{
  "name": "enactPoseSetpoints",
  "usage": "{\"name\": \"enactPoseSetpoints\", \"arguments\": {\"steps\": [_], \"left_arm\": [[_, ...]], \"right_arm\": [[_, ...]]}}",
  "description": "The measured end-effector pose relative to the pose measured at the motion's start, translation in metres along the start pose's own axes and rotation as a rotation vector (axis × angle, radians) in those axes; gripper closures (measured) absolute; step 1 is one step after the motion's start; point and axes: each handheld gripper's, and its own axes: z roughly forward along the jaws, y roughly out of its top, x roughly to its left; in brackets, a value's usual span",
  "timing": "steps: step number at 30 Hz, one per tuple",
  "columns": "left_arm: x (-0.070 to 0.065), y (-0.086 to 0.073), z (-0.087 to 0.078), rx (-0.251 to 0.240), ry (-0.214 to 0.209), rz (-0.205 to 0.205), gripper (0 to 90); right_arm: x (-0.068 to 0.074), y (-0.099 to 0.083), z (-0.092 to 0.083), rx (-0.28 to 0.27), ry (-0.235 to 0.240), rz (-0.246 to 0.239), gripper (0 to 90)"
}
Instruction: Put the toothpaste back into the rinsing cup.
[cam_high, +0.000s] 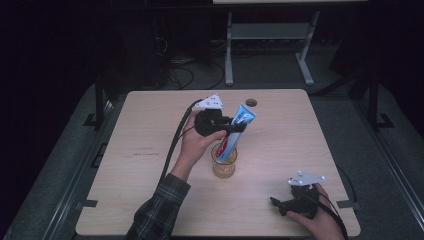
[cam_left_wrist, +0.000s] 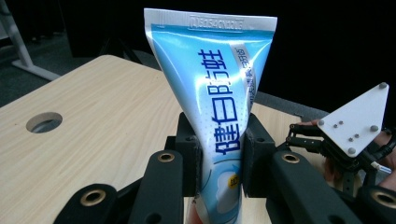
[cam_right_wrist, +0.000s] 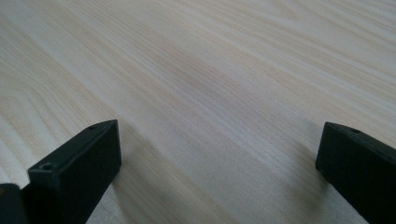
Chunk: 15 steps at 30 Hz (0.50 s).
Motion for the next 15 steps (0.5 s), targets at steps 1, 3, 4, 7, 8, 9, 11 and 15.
{"name": "enactPoseSetpoints", "arguments": {"steps": [1,3,4,7,8,9,11,15], "left_arm": [[0.0,-0.001,0.0,0.001,0.001,-0.002,72.2],[0.0,-0.003,0.0,0.0,0.001,-0.005,72.2],[0.0,-0.004,0.0,0.0,0.001,-0.007,72.2],[0.0,-0.007,0.0,0.002,0.004,-0.008,72.2],[0.0,-0.008,0.0,0.006,0.003,-0.007,72.2],[0.0,-0.009,0.0,0.008,0.003,-0.008,72.2],[0.0,-0.011,0.001,0.007,0.005,-0.008,72.2],[0.0,-0.014,0.001,0.012,0.009,-0.006,72.2]], "right_arm": [[0.0,0.0,0.0,0.0,0.001,0.0,0.0],[0.0,0.0,0.0,-0.001,0.002,0.002,0.0],[0.0,0.0,0.0,-0.002,0.004,0.002,0.0],[0.0,0.0,0.0,-0.001,0.002,-0.002,0.0],[0.0,0.0,0.0,-0.001,0.002,-0.002,0.0],[0.0,0.0,0.0,-0.001,0.002,-0.002,0.0],[0.0,0.0,0.0,-0.001,0.001,-0.002,0.0],[0.0,0.0,0.0,0.0,0.002,-0.001,0.0]]}}
